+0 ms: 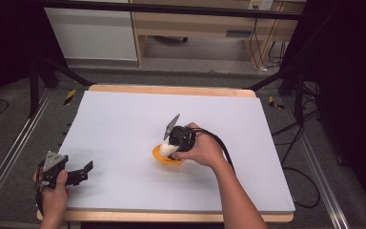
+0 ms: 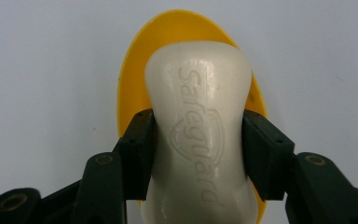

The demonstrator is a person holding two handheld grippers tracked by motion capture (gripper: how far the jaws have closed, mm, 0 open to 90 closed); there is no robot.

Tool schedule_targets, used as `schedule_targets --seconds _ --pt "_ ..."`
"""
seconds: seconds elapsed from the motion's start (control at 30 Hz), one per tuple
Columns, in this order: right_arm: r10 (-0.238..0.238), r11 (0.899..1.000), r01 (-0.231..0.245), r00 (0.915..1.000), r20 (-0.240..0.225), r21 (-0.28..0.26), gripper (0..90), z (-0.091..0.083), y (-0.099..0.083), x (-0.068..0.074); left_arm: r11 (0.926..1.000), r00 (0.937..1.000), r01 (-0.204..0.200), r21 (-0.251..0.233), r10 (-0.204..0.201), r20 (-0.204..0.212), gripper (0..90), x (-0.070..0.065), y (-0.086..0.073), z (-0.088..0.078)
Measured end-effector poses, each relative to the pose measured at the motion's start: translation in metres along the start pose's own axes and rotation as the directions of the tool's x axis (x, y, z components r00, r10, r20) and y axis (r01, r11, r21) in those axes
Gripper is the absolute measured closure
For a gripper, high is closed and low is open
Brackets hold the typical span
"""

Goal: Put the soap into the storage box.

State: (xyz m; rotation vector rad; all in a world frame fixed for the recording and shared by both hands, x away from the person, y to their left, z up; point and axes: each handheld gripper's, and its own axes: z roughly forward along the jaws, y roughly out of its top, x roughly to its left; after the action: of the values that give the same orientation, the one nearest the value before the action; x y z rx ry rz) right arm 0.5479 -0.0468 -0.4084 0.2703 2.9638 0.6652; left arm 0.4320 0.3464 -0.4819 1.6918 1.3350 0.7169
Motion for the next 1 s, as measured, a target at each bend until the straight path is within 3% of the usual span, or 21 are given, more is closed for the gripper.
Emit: schedule_targets --seconds 0.13,0.23,0.4,0.67,0.8,0.93,1.0 --pt "0.022 1.000 -0.022 0.9997 0.007 0.005 46.0 0.000 0.000 -0.001 1.0000 1.0000 0.000 0.000 0.000 0.000 0.0 0.000 0.000 0.000" --pt "0.074 0.996 -0.074 0.9973 0.001 -0.047 36.7 -0.006 0.001 -0.001 1.0000 1.0000 0.000 0.001 0.000 0.000 0.0 0.000 0.000 0.000" --pt "0.093 0.995 -0.092 0.9952 0.030 -0.030 32.2 -0.014 -0.001 0.002 1.0000 1.0000 -0.007 0.002 0.007 -0.003 0.0 0.000 0.000 0.000" --pt "0.175 0.984 -0.170 0.9801 0.094 -0.060 18.9 -0.024 -0.022 0.002 1.0000 1.0000 -0.009 0.003 0.009 -0.004 0.0 -0.001 0.000 0.000" --pt "0.239 0.969 -0.230 0.9644 0.112 -0.091 14.7 -0.028 -0.037 0.001 0.9999 0.9999 -0.010 0.003 0.010 -0.005 0.0 -0.001 0.000 0.000" --pt "0.336 0.932 -0.321 0.9391 0.070 -0.166 11.1 -0.033 -0.052 -0.002 0.9999 0.9999 -0.013 0.005 0.013 -0.005 0.0 -0.001 0.000 0.000" --pt "0.362 0.923 -0.344 0.9290 0.080 -0.174 8.0 -0.035 -0.058 -0.002 0.9999 0.9999 -0.013 0.006 0.013 -0.007 0.0 -0.001 0.000 0.000"
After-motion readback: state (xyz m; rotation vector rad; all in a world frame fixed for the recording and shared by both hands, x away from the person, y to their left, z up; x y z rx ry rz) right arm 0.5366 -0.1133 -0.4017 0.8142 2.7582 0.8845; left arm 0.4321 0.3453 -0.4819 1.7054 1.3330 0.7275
